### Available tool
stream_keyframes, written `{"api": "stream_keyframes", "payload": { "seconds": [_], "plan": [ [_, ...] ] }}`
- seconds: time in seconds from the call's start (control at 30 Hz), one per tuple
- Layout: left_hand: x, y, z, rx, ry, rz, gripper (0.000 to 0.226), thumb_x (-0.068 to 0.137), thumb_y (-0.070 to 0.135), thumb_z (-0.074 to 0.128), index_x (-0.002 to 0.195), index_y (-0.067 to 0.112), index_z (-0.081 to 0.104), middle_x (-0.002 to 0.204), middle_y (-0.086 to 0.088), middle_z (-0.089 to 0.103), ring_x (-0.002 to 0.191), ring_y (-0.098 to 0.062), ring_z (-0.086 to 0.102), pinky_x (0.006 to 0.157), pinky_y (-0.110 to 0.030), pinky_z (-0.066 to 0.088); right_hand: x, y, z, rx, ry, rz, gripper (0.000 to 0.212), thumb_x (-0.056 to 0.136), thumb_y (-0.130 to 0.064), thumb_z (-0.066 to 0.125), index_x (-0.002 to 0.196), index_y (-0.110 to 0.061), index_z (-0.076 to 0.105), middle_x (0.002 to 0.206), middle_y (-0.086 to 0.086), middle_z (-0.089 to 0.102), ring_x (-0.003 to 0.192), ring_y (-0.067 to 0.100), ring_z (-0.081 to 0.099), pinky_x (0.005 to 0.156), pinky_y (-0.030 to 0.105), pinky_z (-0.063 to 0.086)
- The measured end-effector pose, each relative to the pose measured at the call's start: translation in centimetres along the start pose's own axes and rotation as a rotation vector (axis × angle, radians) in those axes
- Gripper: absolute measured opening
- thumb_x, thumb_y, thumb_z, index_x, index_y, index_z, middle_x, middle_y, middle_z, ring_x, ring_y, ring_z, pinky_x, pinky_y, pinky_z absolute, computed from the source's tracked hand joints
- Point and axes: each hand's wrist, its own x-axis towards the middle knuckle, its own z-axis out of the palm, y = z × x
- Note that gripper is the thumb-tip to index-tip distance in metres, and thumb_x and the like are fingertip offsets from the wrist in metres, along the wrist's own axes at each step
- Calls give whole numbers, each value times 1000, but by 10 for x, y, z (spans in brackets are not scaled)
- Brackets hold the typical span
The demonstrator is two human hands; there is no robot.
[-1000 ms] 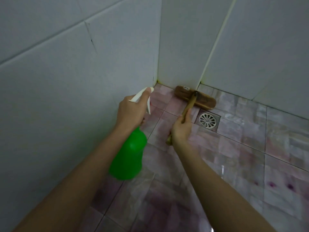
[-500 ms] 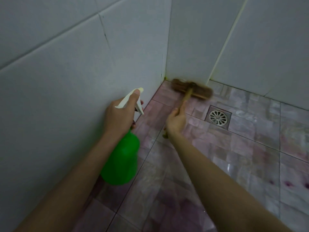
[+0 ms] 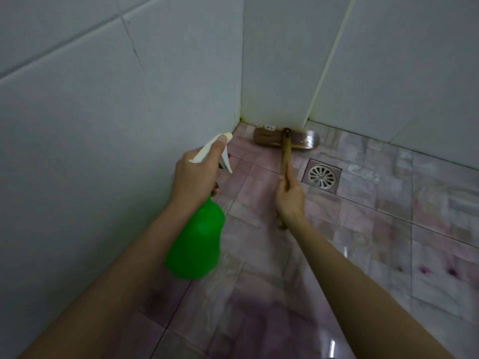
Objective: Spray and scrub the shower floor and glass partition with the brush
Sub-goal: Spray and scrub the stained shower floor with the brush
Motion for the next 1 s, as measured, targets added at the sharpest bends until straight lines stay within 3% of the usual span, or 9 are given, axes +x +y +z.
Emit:
{"api": "stream_keyframes", "payload": {
  "seconds": [0.13, 0.2, 0.3, 0.4, 0.53, 0.7, 0.8, 0.9, 1.0],
  "plan": [
    [-6, 1, 13, -25, -52, -13, 43, 71, 72, 54, 83, 37, 74, 101, -24, 73, 37, -14, 49, 50, -28, 44, -34, 16, -83, 49, -28, 184, 49, 102, -22, 35, 148, -38, 26, 63, 10, 54, 45, 20, 48, 40, 26, 41],
    [-8, 2, 23, -10, -73, -1, 40, 73, 69, 54, 88, 38, 73, 107, -23, 73, 34, -10, 46, 45, -22, 41, -30, 9, -104, -88, -73, 148, 47, 101, -25, 34, 146, -38, 28, 72, 12, 59, 54, 26, 56, 44, 31, 46],
    [-13, 0, 39, 28, -97, -6, 65, 72, 70, 54, 113, 24, 74, 111, -18, 74, 31, -7, 43, 39, -18, 37, 20, 0, -109, -359, -27, 34, 49, 101, -26, 30, 148, -38, 26, 83, 16, 63, 55, 28, 56, 45, 32, 46],
    [-19, 0, 50, 36, -121, -23, 78, 66, 76, 54, 119, 22, 71, 106, -9, 75, 30, -7, 43, 40, -18, 37, 29, 1, -133, -456, -80, 67, 47, 102, -29, 28, 148, -39, 27, 81, 12, 61, 52, 25, 53, 40, 26, 40],
    [-19, 5, 66, 20, -178, 16, 20, 94, 53, 56, 90, 40, 71, 89, 0, 66, 36, 1, 49, 42, -12, 40, -38, 14, -161, -491, -168, 119, 45, 103, -33, 26, 147, -42, 23, 75, 5, 57, 53, 24, 55, 37, 27, 42],
    [-17, 9, 81, 45, -182, 30, 45, 76, 72, 50, 95, 37, 71, 98, -4, 77, 31, -4, 43, 57, -30, 43, 60, -17, -151, -416, -71, 130, 46, 103, -33, 20, 143, -56, 19, 76, 13, 50, 46, 18, 42, 31, 17, 34],
    [-11, 18, 87, 40, -187, 33, 56, 63, 80, 45, 92, 39, 69, 94, -1, 74, 30, -5, 40, 59, -32, 41, 67, -37, -165, -512, -156, 195, 43, 101, -49, 21, 140, -37, 35, 68, 14, 46, 42, 17, 41, 31, 18, 35],
    [-4, 22, 94, 3, -222, 29, 35, 78, 69, 52, 84, 39, 68, 99, -7, 73, 35, -3, 44, 47, -24, 42, 13, -18, -171, -501, -208, 193, 40, 103, -42, 21, 142, -47, 25, 70, 15, 57, 43, 22, 47, 34, 25, 41],
    [7, 26, 106, 43, -257, 73, 25, 98, 51, 53, 81, 38, 68, 96, -9, 70, 34, -2, 43, 40, -16, 39, 34, -11, -158, -391, -132, 224, 47, 103, -29, 22, 141, -57, 20, 74, 13, 58, 47, 22, 48, 38, 24, 41]
  ]
}}
